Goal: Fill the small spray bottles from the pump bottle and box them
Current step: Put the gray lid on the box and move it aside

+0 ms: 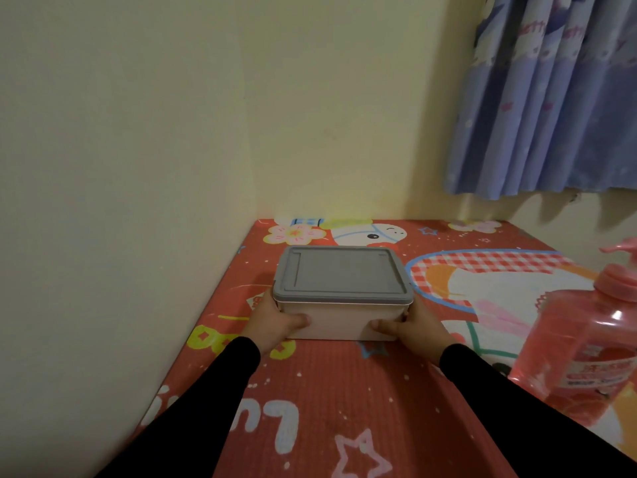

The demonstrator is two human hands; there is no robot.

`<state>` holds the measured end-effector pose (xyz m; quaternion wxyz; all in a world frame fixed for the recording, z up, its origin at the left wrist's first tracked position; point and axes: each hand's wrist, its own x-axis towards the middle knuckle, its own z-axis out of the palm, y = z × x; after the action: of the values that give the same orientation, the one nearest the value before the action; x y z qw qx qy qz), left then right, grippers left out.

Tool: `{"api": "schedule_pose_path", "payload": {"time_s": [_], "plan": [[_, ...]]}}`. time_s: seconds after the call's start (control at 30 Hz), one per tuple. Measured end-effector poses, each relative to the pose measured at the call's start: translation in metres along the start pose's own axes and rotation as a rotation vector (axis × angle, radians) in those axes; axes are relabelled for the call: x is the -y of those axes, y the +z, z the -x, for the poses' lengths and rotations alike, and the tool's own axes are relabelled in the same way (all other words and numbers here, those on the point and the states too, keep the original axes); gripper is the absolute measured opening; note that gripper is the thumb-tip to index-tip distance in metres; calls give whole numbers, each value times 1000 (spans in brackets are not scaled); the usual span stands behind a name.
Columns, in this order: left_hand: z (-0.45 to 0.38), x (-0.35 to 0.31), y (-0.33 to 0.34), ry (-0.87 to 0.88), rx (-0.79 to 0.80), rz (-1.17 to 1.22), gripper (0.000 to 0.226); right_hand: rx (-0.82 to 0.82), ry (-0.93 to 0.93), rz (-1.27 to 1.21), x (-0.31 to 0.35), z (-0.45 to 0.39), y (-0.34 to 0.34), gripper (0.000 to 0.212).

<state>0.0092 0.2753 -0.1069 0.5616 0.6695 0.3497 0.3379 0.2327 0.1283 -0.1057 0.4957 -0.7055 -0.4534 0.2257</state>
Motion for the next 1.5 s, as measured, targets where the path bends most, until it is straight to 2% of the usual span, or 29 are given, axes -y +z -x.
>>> {"api": "schedule_pose_path", "payload": {"time_s": [0.1,0.3,0.53,0.7,0.77,0.87,0.93,0.97,1.03,1.23,1.37,1.5], "plan": [[-10,0,3,-11,-4,31,67,-2,-7,1,-3,-12,0,78],[-12,-2,6,-31,-19,5,63,-12,20,42,-7,-20,1,77],[-4,-2,4,-61,-34,-190,60,17,34,89,3,-5,0,60],[22,-17,6,-62,-61,-373,49,57,71,187,9,20,-6,56],[37,-24,8,-54,-65,-449,42,62,75,240,14,35,-9,59],[59,-27,14,-10,-72,-557,23,44,128,323,20,56,-13,80],[72,-25,19,-14,-30,-650,44,37,149,331,20,72,-18,87],[75,-20,22,-30,-11,-714,59,34,143,331,21,78,-20,87],[84,-13,28,-30,22,-807,73,8,119,369,23,94,-24,81],[106,-7,54,160,96,-982,75,-67,51,541,20,138,-38,68],[114,-7,69,139,142,-1094,81,-154,32,594,13,163,-55,61],[117,-3,82,154,148,-1143,79,-263,33,602,3,180,-75,50]]}}
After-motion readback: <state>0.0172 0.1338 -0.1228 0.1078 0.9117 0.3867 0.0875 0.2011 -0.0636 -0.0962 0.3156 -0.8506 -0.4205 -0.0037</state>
